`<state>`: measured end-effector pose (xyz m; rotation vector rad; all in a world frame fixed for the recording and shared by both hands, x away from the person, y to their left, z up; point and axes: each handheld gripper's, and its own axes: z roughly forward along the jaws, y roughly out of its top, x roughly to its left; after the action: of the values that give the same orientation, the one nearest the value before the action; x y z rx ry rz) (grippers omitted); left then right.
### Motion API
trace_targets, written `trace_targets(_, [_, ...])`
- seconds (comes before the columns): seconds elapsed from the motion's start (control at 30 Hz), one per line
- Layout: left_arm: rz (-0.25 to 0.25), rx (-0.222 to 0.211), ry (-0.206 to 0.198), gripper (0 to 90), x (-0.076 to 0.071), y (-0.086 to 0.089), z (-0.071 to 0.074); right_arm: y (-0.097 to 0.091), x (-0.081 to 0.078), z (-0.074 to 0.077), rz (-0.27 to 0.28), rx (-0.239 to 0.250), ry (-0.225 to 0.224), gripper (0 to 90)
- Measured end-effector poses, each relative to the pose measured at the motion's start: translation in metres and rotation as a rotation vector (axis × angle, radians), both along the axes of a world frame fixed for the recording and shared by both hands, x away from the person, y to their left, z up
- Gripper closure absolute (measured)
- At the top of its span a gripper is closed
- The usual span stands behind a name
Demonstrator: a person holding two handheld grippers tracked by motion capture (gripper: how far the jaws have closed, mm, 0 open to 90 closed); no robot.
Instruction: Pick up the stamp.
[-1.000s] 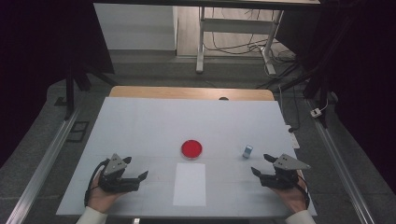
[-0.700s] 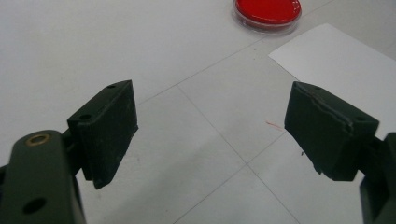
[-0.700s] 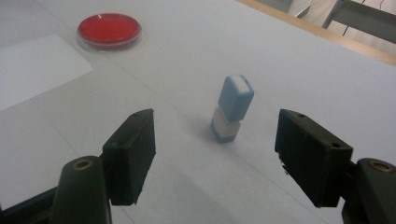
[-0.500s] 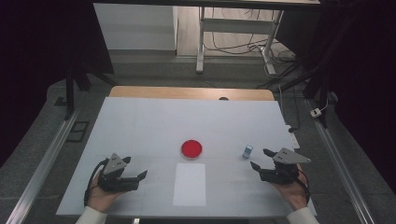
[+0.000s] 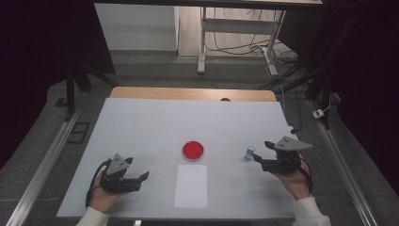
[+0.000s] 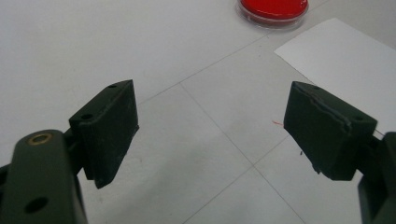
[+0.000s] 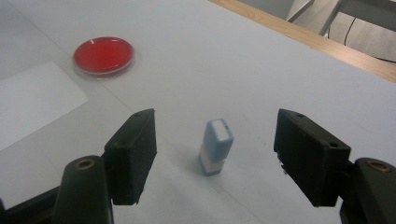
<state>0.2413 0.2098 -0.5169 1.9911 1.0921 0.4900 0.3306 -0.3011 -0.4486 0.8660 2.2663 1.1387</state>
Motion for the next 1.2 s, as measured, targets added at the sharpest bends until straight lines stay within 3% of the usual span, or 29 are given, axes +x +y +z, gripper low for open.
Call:
trace_targets(0.37, [0.000,0.005,0.001,18.6,0.000,0.000,-0.001,0.006,0.030,-0.003,-0.032,-0.047,0.064,29.8])
trace_targets(0.57, [0.001,0.008,0.003,18.6,0.001,0.000,-0.002,0.007,0.037,-0.004,-0.045,-0.066,0.070,29.8])
trace_targets(0.7, [0.004,0.008,0.000,18.7,0.001,0.000,-0.002,0.009,0.043,-0.007,-0.037,-0.061,0.079,29.7])
trace_targets(0.9, [0.004,0.013,0.000,18.8,0.000,0.000,-0.002,0.013,0.053,-0.017,-0.002,-0.104,0.123,29.9])
trace_targets(1.2, [0.009,0.014,0.003,18.7,-0.002,0.002,-0.003,0.016,0.058,-0.025,0.014,-0.110,0.143,33.0])
